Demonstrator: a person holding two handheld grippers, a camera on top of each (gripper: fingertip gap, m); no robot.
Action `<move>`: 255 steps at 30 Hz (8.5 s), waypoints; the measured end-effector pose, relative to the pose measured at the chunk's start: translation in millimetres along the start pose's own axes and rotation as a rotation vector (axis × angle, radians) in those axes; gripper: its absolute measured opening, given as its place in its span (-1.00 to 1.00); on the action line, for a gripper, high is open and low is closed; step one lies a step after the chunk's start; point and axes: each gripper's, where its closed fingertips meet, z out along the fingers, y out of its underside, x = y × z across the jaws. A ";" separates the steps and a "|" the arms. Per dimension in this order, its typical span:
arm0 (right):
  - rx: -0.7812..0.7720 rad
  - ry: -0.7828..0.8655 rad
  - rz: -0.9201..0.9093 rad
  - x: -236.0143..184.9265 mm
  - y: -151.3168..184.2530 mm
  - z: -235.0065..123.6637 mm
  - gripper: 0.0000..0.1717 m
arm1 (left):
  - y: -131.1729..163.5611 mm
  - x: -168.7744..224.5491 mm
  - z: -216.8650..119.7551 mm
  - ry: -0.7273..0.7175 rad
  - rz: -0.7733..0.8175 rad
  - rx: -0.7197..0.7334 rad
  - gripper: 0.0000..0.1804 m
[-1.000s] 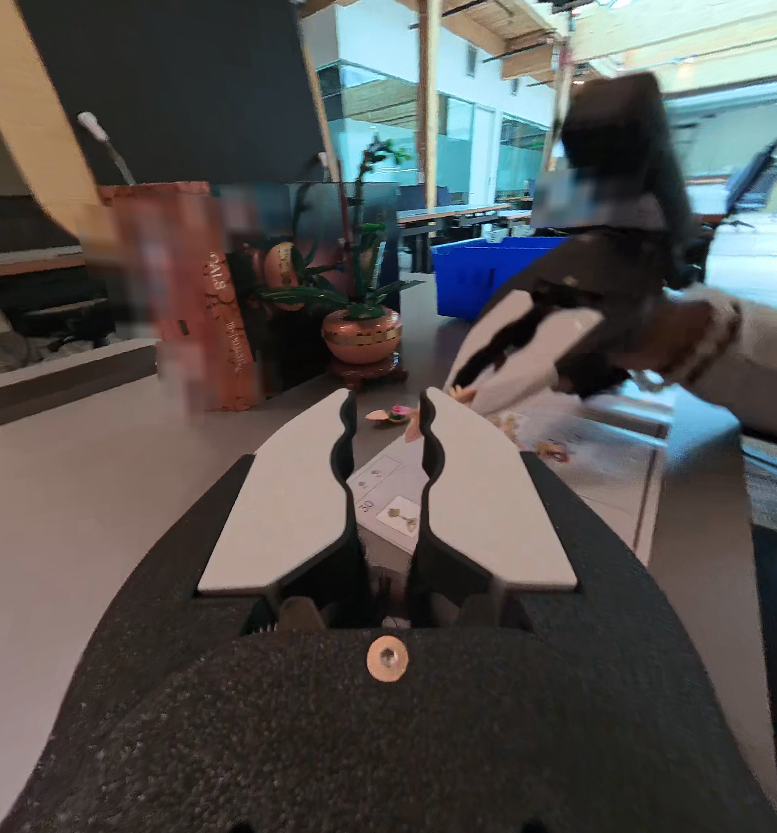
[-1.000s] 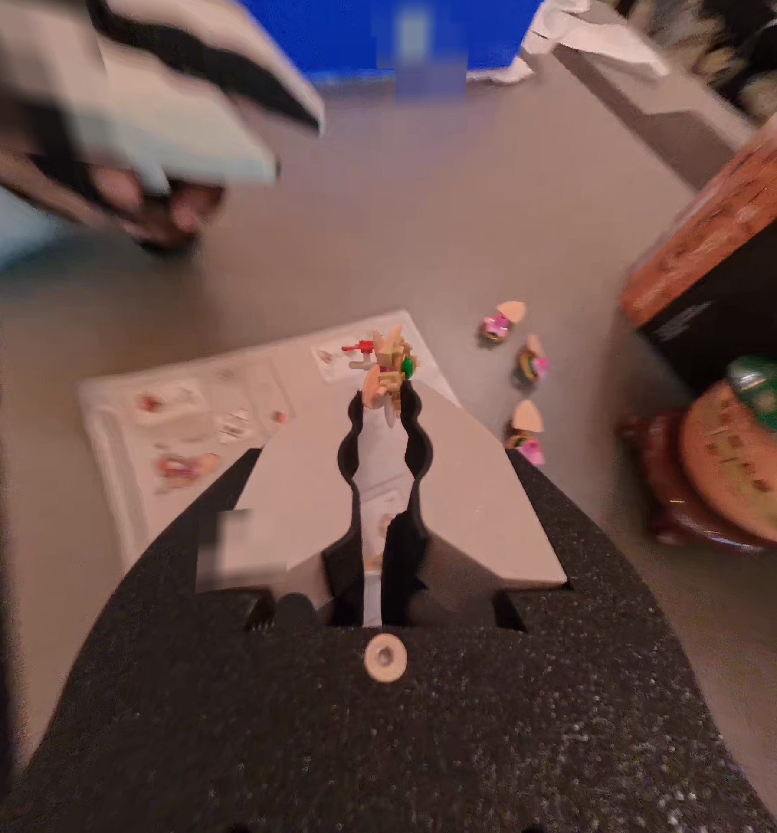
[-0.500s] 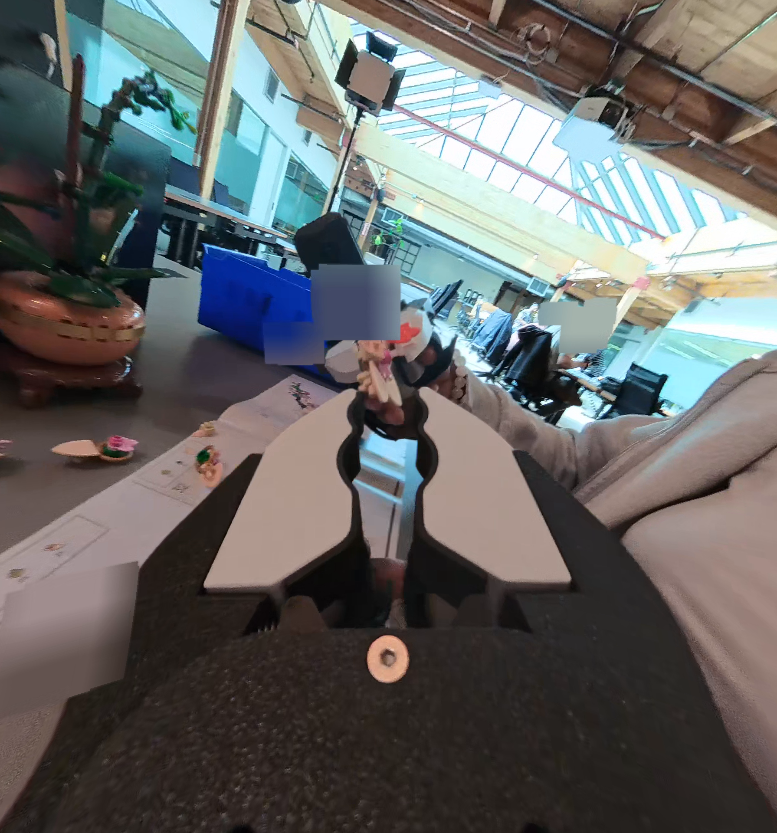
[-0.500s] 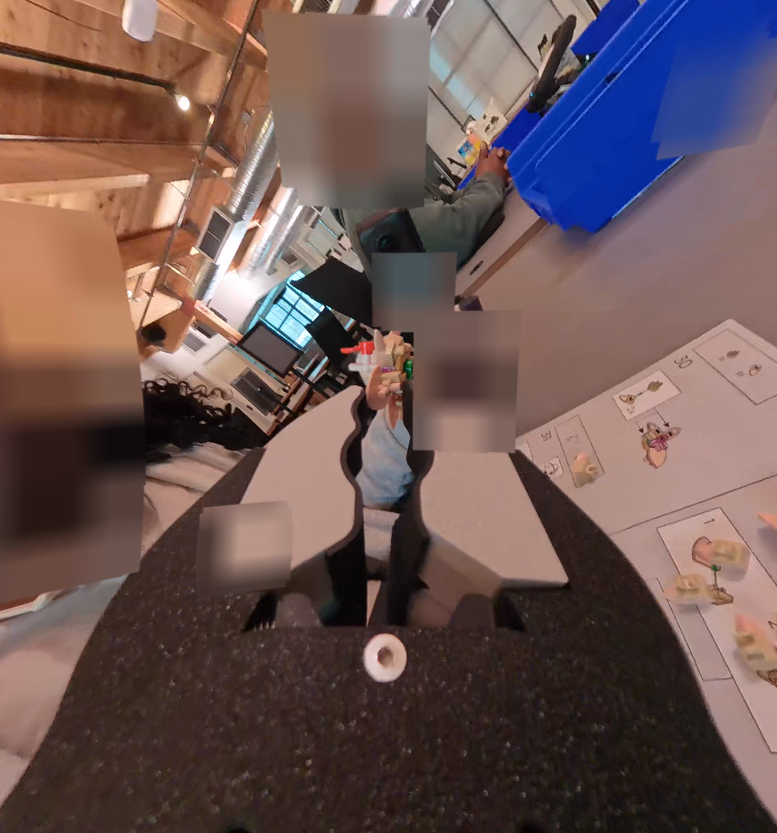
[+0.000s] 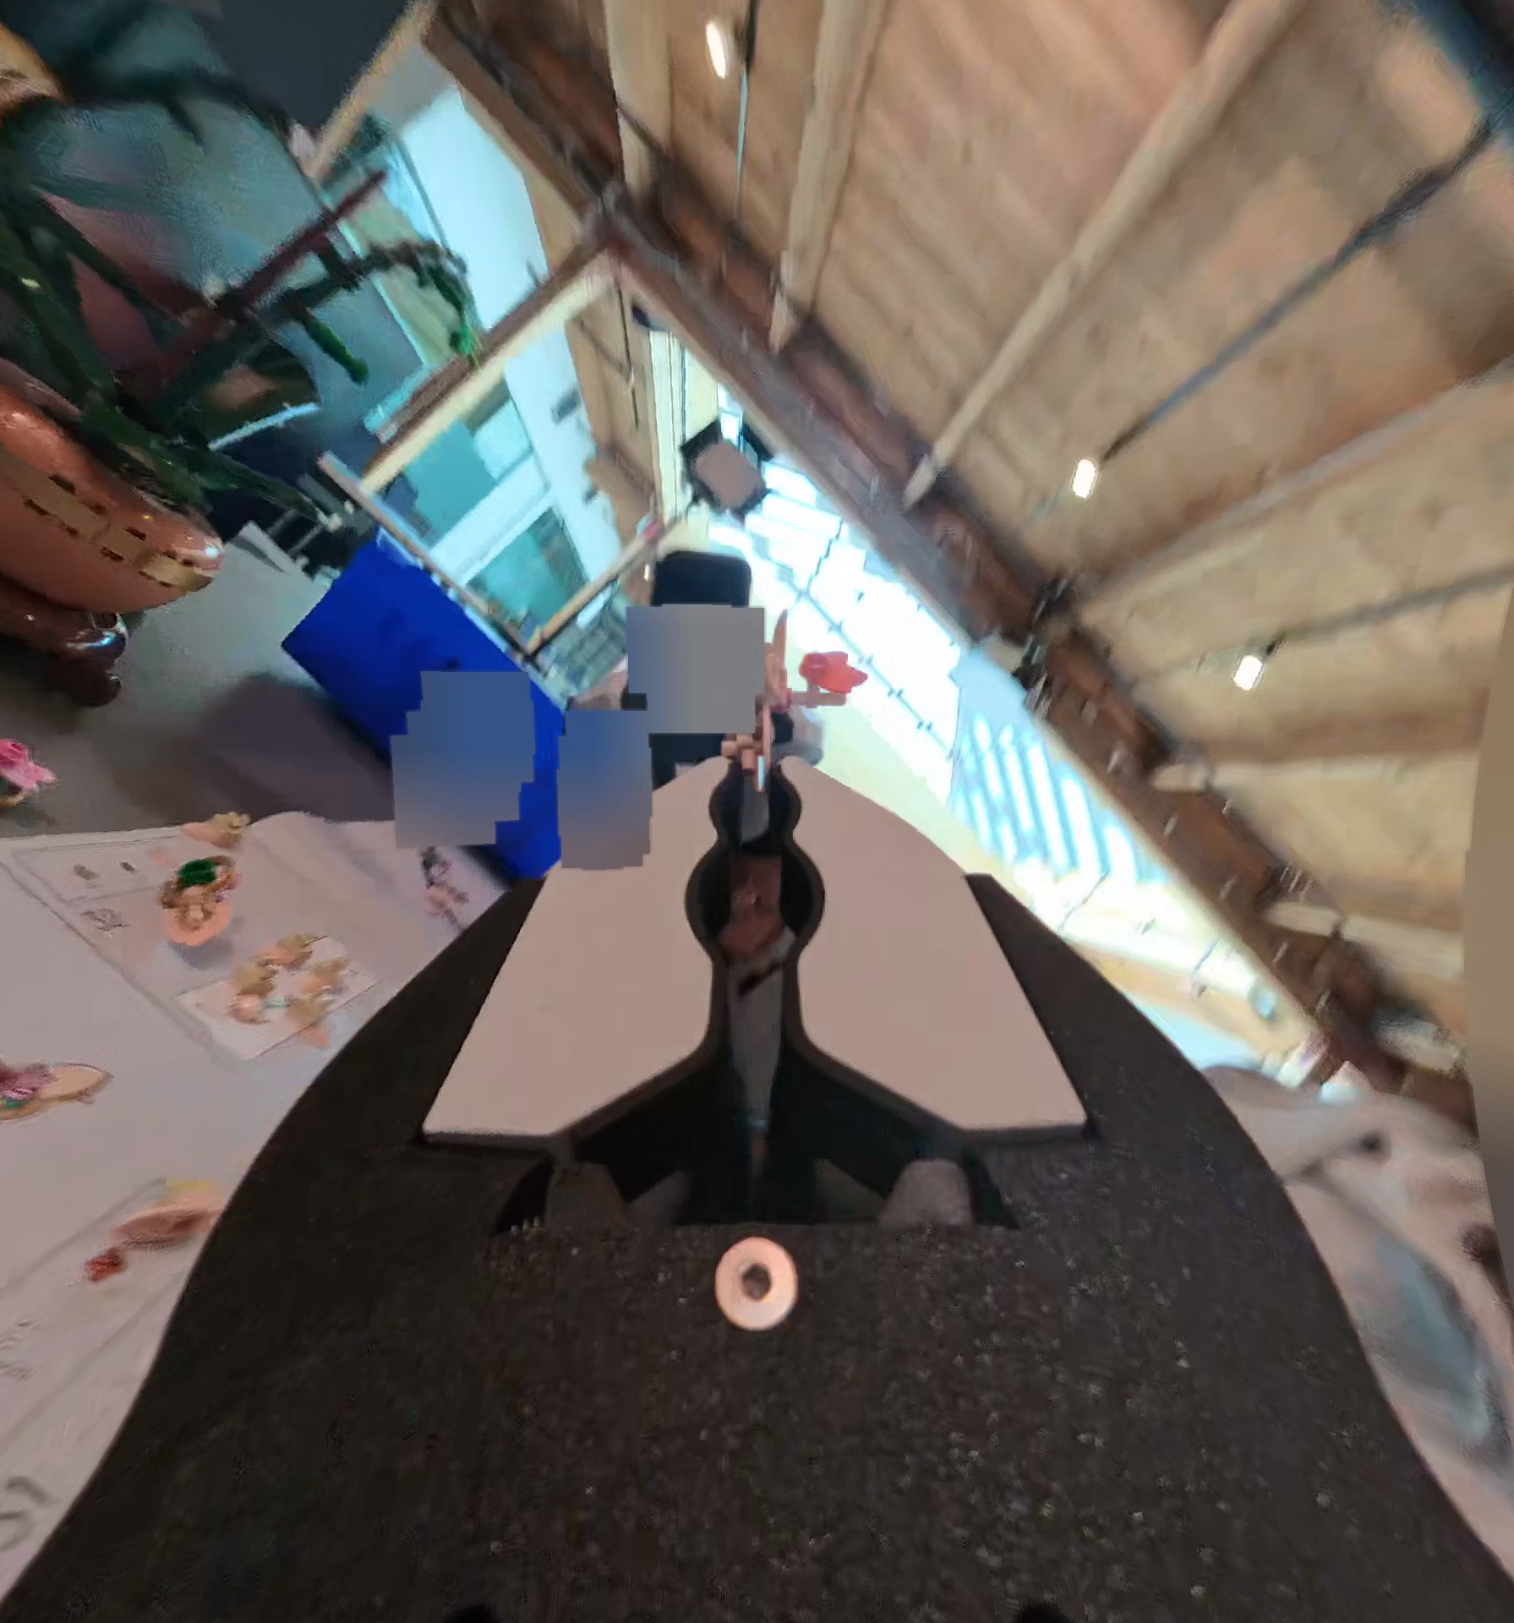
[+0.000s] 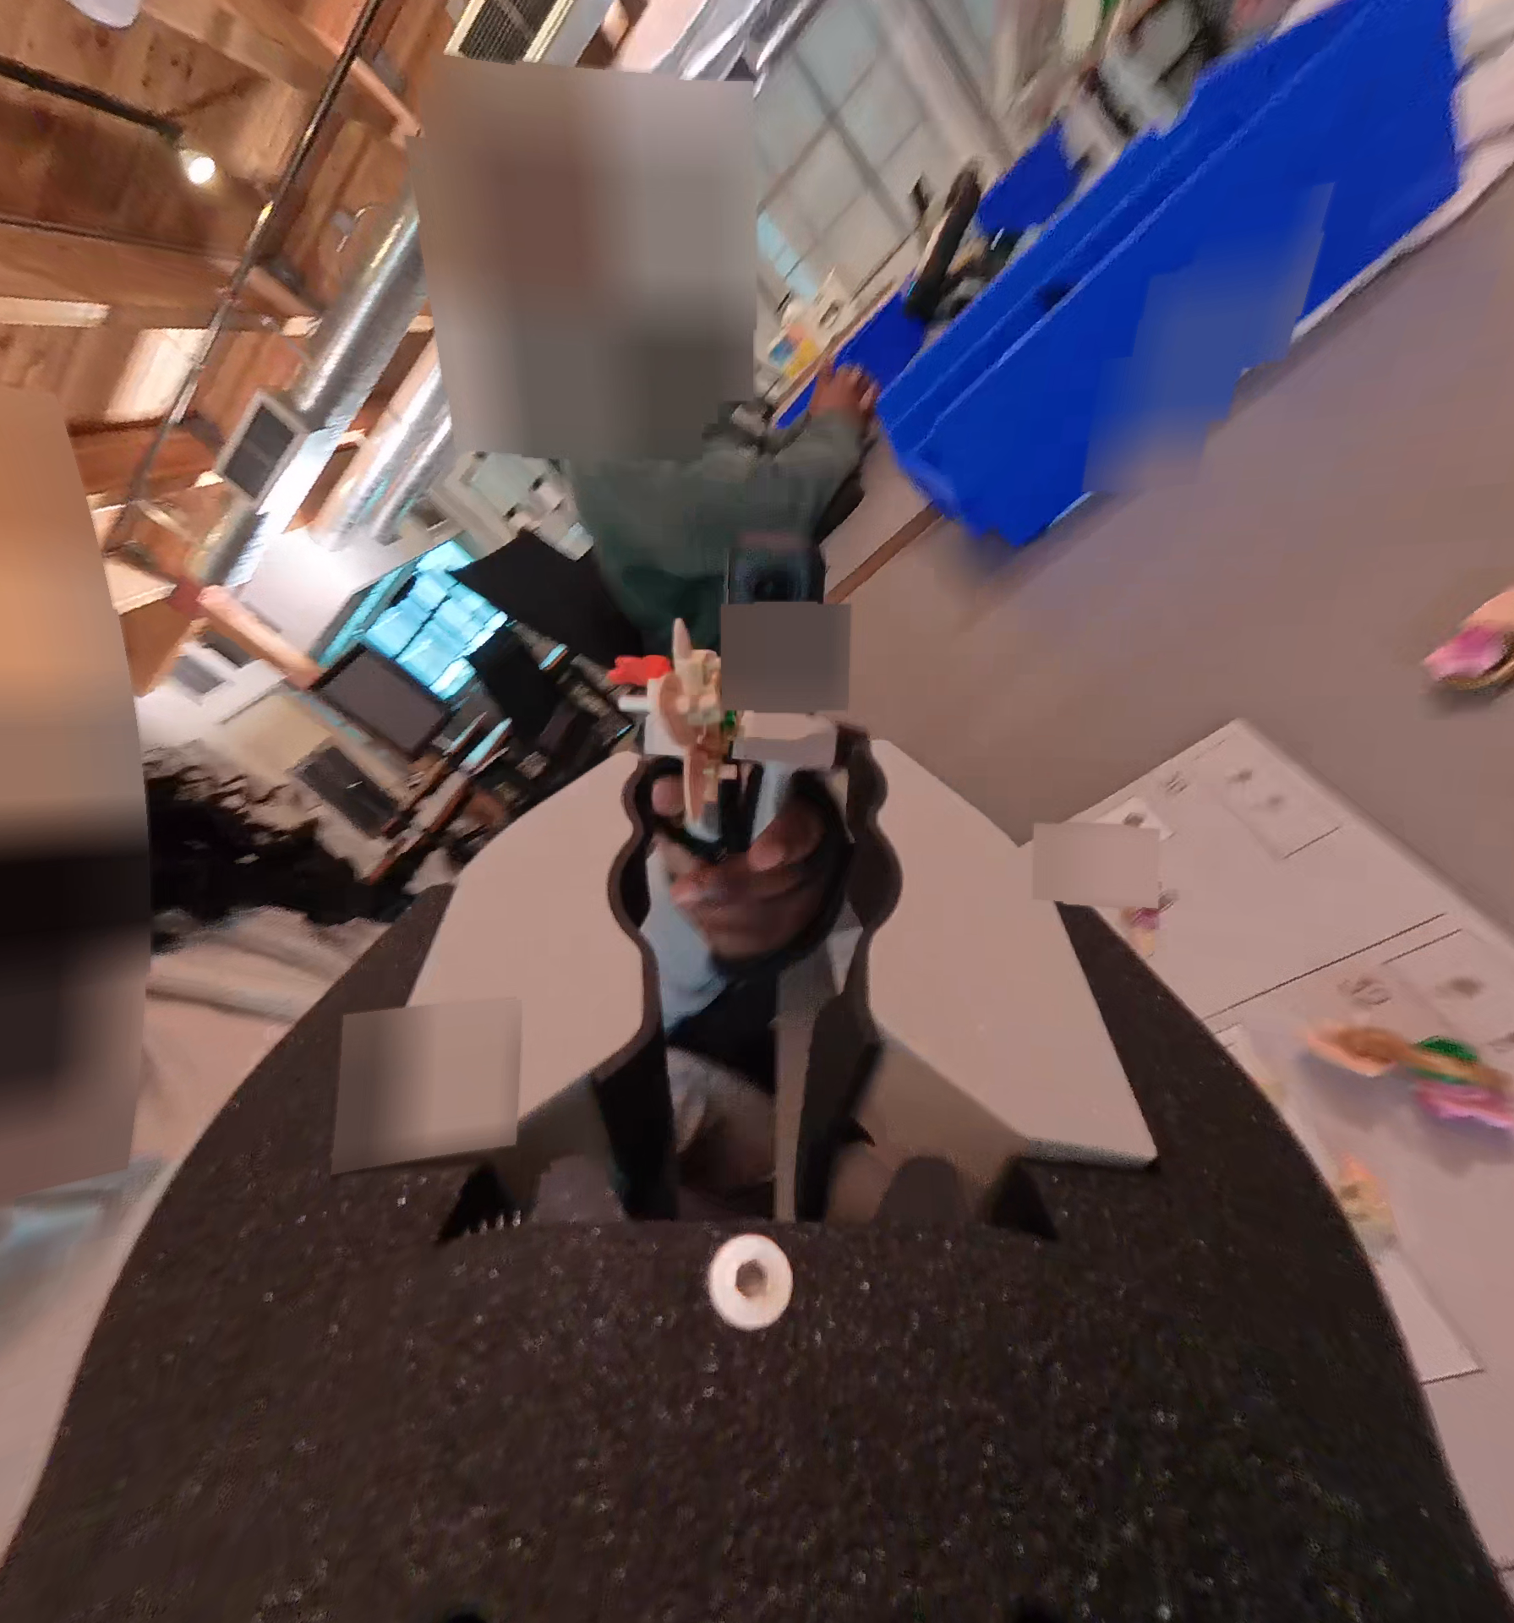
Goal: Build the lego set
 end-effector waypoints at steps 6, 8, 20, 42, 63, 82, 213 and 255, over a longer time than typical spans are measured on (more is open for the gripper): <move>0.143 0.374 -0.688 -17.2 -33.0 -5.1 -1.00 | -25.9 -12.3 -10.8 -0.016 -0.317 0.408 -0.95; -0.007 0.520 -0.929 -19.5 -25.6 5.8 -1.00 | -23.0 -16.0 -11.5 -0.031 -0.358 0.464 -0.95; -0.369 0.768 -1.077 9.5 -12.1 41.3 -1.00 | -21.2 -20.6 -13.4 -0.015 -0.409 0.484 -0.94; -0.354 0.819 -1.019 17.6 -10.0 13.8 -1.00 | -19.4 -34.0 -15.7 -0.084 -0.352 0.401 -0.94; -0.611 0.879 -0.540 180.2 17.9 -29.8 -0.61 | -9.0 -73.4 -71.3 -0.516 0.101 -0.261 -0.94; -0.503 0.799 -0.787 114.3 4.8 -13.4 -0.80 | 2.6 -82.7 -70.6 -0.559 0.108 -0.336 -0.94; -0.093 0.641 -1.051 -19.2 -7.0 79.6 -1.00 | -46.1 19.5 -39.2 0.118 -0.025 0.143 -0.97; 0.580 0.757 -1.070 18.7 -19.6 -72.5 0.30 | -29.9 -30.4 -51.3 -0.120 0.153 0.029 -0.97</move>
